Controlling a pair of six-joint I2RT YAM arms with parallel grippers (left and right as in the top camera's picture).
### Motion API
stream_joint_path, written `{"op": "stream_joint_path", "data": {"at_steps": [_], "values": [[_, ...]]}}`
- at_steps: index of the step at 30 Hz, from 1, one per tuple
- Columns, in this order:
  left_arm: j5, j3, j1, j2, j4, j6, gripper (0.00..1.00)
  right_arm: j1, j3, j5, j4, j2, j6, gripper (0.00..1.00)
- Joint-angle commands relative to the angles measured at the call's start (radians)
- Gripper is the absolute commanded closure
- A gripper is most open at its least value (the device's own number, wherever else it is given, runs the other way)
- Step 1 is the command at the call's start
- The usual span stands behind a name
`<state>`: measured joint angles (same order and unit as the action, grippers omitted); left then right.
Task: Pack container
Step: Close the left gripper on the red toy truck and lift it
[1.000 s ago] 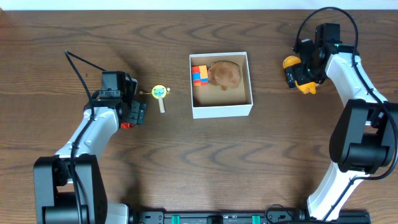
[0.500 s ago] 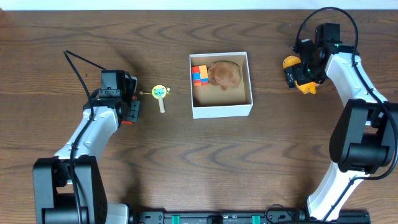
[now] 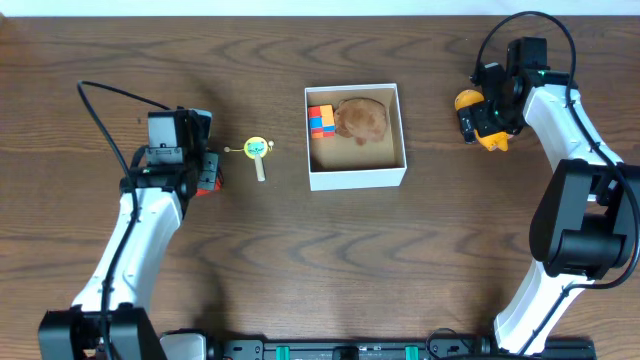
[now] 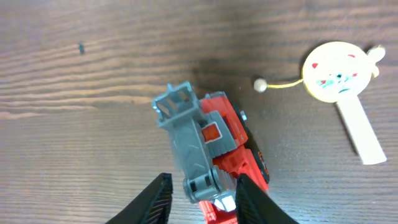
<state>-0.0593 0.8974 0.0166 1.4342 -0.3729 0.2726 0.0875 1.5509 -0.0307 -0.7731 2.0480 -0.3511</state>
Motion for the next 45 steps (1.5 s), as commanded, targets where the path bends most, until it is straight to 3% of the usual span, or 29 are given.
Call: {"op": "stream_joint_path", "data": {"at_steps": [1,2,5,16,22,31,45], "values": [[-0.008,0.008,-0.002,0.005,-0.01,0.003,0.33,-0.008,0.003,-0.007,-0.001,0.008,-0.002,0.01],[-0.008,0.007,-0.002,0.013,-0.009,0.003,0.22,-0.008,0.003,-0.007,-0.001,0.008,-0.002,0.01],[-0.008,0.007,-0.002,0.044,0.006,0.003,0.13,-0.008,0.003,-0.007,-0.001,0.008,-0.002,0.01],[-0.01,0.007,-0.002,0.181,0.121,-0.171,0.14,-0.008,0.003,-0.007,-0.001,0.008,-0.002,0.01],[-0.084,0.007,-0.002,0.221,0.117,-0.293,0.18,-0.008,0.003,-0.007,-0.001,0.008,-0.002,0.01],[-0.084,0.007,-0.002,0.248,0.122,-0.362,0.18,-0.008,0.003,-0.007,-0.001,0.008,-0.002,0.01],[-0.084,0.007,-0.002,0.299,0.148,-0.361,0.21,-0.008,0.003,-0.007,-0.001,0.008,-0.002,0.01]]}}
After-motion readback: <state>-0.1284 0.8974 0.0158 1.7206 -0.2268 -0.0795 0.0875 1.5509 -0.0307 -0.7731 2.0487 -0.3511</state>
